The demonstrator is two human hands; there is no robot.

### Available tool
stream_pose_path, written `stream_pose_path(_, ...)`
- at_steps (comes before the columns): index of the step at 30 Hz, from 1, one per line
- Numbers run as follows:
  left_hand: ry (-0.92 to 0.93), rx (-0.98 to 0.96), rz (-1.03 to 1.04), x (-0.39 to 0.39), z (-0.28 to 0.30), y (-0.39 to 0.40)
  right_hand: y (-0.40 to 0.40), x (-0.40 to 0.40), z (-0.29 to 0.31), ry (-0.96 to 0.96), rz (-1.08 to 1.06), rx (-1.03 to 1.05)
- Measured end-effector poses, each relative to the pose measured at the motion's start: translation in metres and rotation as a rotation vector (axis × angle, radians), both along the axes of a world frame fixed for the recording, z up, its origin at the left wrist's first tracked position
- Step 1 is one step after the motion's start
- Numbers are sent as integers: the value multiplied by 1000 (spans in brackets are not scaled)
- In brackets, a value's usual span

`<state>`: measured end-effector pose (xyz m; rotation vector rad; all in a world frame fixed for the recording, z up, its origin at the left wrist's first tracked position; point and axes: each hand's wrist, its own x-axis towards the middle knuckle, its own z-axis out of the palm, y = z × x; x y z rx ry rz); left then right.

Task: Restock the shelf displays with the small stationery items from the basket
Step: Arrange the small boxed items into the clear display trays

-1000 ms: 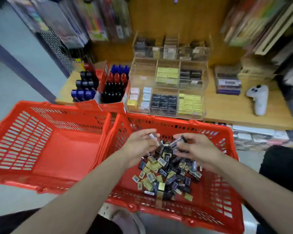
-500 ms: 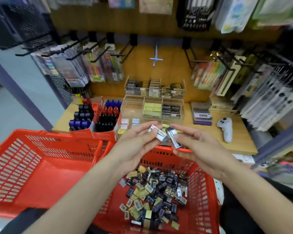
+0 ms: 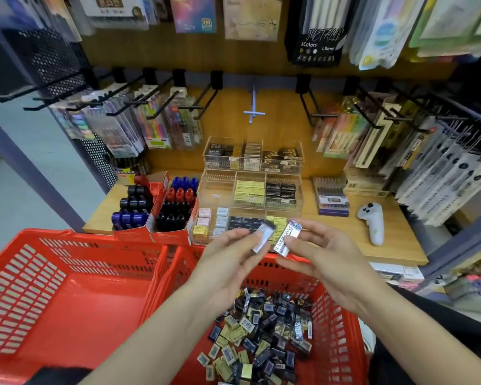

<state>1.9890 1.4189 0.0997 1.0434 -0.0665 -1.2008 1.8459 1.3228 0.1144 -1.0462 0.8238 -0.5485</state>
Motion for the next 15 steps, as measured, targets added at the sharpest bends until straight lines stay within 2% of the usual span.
stream_pose_path(4,-138,32,-56,-8,-4,-4,3,5,-2,32,-33,-68)
stream_pose_path(8,-251,36,-167,-6,-2,-6,-1,2,-2,-13,-41,-51)
stream_pose_path(15,-243,76,-225,-9,0,-5,3,-1,-13,4,18,-63)
